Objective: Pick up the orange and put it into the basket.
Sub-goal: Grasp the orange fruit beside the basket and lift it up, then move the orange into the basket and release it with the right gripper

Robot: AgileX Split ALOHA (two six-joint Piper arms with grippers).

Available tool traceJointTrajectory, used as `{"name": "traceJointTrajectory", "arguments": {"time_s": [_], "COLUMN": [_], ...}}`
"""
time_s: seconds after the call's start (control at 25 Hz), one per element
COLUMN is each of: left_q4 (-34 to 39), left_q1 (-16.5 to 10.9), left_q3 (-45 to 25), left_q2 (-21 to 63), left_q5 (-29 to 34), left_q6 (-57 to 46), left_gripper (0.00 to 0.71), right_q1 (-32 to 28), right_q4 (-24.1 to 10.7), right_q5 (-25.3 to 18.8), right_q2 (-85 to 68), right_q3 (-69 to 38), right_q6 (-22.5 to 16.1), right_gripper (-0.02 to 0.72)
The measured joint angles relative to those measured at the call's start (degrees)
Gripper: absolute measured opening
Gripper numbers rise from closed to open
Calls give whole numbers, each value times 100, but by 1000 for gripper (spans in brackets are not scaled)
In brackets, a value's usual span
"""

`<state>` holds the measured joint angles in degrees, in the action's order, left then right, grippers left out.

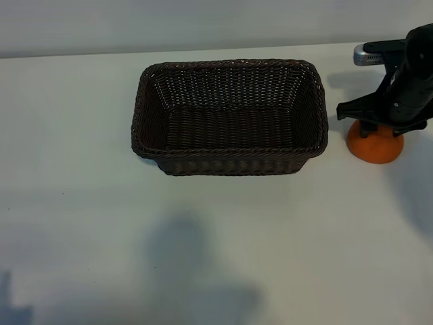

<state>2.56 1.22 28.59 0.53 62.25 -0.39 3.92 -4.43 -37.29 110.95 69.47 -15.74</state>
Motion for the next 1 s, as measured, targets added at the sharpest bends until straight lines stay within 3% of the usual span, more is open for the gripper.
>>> {"name": "traceJointTrajectory", "arguments": {"time_s": [0.12, 0.2, 1.0], "left_q4": [0, 0, 0], "left_q1": [0, 0, 0], "left_q3": [0, 0, 0], "left_q2": [0, 0, 0], "left_q5": [0, 0, 0], "left_q6": [0, 0, 0], "left_gripper": [593, 593, 593], "right_q1": [0, 0, 0], "right_q4": [1, 1, 52], "right_q5": [-11, -26, -899], "right_q2": [28, 28, -1417], "right_q3": [0, 12, 12], "right_q6": [0, 13, 288], "right_gripper": [174, 93, 79]}}
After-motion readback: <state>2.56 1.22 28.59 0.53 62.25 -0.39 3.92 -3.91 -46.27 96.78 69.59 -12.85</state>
